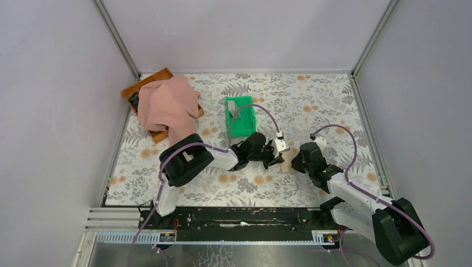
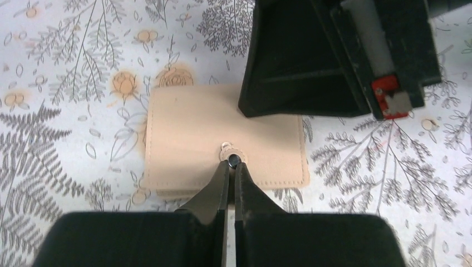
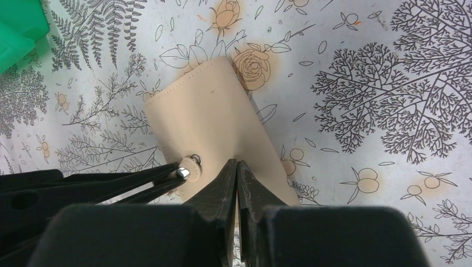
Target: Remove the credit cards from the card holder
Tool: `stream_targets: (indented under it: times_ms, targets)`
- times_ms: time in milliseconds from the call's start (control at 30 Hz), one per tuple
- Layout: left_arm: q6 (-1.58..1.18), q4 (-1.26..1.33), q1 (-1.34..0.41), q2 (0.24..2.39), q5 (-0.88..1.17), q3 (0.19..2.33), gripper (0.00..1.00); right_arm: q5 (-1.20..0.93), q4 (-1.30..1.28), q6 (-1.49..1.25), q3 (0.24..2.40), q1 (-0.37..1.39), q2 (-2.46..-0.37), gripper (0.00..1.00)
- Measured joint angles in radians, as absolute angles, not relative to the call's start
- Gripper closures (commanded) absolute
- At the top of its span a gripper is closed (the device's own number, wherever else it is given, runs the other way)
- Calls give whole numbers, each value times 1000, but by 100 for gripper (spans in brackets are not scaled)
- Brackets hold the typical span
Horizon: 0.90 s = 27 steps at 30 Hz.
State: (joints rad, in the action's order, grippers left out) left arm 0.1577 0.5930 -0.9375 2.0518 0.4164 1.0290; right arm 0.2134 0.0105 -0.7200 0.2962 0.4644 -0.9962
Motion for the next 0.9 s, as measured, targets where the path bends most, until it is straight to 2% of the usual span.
stream_targets:
  times_ms: [400, 700, 833, 900]
  targets:
    - [31, 624, -890, 1925, 426, 905, 100, 160, 30, -724, 296, 464, -1003, 91]
    - [-34, 658, -889, 1860, 305, 815, 100, 144, 21, -720, 294, 464, -1009, 92]
    - [-51, 649, -889, 1776, 257, 797, 100, 139, -33, -716, 286, 464, -953, 77]
    - [-52, 644, -889, 1730, 252, 809, 100, 138, -51, -712, 286, 464, -893, 75]
